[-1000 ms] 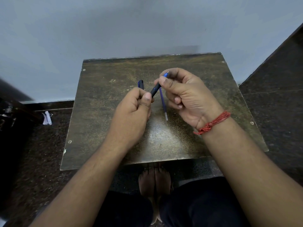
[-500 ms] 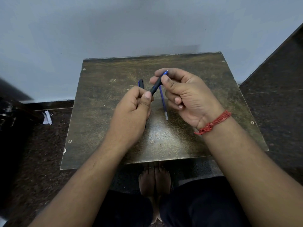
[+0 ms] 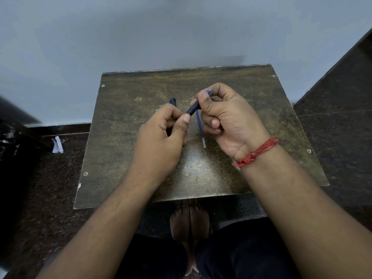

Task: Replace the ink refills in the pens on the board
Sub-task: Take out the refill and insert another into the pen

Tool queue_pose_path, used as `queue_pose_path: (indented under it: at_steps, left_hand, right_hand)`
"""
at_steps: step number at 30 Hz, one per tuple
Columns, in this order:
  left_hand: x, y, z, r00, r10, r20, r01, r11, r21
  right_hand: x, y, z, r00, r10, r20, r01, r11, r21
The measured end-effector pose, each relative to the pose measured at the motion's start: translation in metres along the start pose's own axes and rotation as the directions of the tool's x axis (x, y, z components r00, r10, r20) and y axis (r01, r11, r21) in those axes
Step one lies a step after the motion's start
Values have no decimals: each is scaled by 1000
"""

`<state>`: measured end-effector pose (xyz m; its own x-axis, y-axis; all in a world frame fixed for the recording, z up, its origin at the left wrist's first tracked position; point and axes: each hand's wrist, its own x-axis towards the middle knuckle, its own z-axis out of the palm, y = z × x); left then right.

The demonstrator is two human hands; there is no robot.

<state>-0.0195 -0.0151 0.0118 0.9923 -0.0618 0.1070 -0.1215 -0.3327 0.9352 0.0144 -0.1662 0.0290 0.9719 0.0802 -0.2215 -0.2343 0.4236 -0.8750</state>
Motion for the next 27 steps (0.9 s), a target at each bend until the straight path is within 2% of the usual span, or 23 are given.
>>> queue_pose_path:
  at_steps: [5,10,13,15,16,18,21,23,27]
  left_hand:
    - [-2,0,1,993,97,-67,-89,989,120]
    - [-4,0,1,989,115,-98,-92,973,212]
    - [-2,0,0,990,97,-100,-74,974,215]
    - [-1,1,0,992,63,-110,-41,982,186]
    - [0,0,-1,993,33,-117,-15,988,157]
    - [2,-3,-5,991,-31,-128,45,994,103]
    - [4,-6,-7,985,-97,-141,102,994,30]
    - [5,-6,-7,981,-131,-145,132,991,-3]
    - [5,-8,-7,979,-151,-140,149,989,-26]
  right_hand:
    - [-1,1,4,1000,4,-28,-3,999,46]
    - [-1,6,8,997,21,-69,-14,996,93]
    - [-3,8,13,994,-20,-109,21,1000,7]
    - [-2,6,11,981,-96,-170,68,985,-159]
    - [0,3,6,963,-173,-206,104,945,-310]
    - [3,-5,-10,902,-366,-230,138,748,-649]
    - [4,-16,-33,840,-502,-204,56,455,-889]
    - [5,-19,-41,850,-490,-192,-35,310,-950]
    - [5,-14,-37,933,-333,-135,-129,41,-991]
